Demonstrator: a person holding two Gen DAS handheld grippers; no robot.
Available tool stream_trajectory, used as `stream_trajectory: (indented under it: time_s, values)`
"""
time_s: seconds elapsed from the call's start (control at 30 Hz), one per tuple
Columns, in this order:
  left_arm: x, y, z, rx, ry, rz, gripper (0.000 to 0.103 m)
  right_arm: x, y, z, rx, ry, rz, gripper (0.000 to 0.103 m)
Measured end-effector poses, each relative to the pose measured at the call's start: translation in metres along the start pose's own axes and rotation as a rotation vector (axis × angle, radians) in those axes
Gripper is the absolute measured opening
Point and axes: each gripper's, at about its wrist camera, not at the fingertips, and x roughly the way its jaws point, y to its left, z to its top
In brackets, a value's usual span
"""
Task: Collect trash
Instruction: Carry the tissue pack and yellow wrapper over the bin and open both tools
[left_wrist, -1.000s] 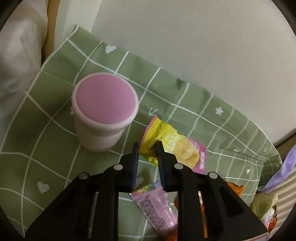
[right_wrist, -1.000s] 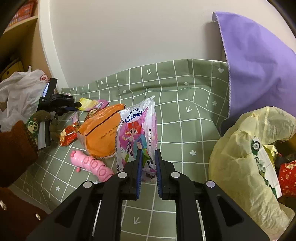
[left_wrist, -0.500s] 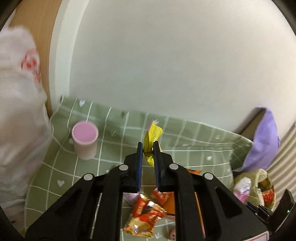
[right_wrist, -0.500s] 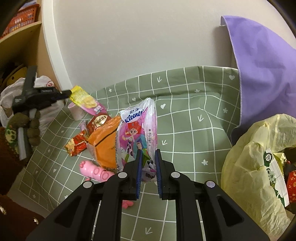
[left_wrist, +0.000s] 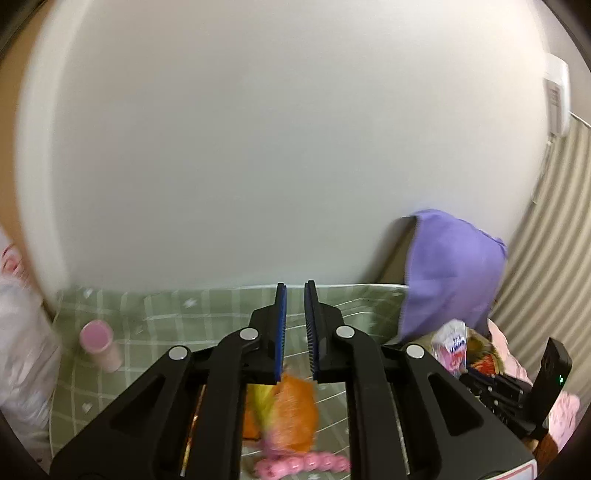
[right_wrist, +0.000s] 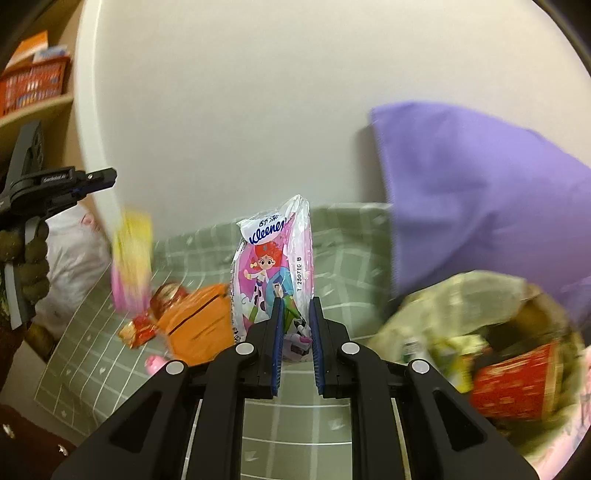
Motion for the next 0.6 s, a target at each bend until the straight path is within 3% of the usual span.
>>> stream_trajectory:
  time_s: [0.2,0.37,0.5,0.6]
  values:
    - [0.011,-0.05,0.005,0.103,0.003,-0.068,0.007,-0.03,-0.038,0.002,0.08,-0.046,-0.049,0.014]
    - [0.024,-0.029,-0.013,0.058,0.06,-0.088,0.009,-0.032,-0.043,-0.012,0.097,-0.027,-0.054,0.014]
    - [0.03,0.013,-0.049,0.038,0.129,-0.025,0.035,-0.023,-0.033,-0.023,0.097,0.007,-0.029,0.014]
    - [0.034,0.047,-0.082,-0.004,0.201,0.022,0.041,-0.011,-0.022,-0.028,0.09,0.038,-0.005,0.014]
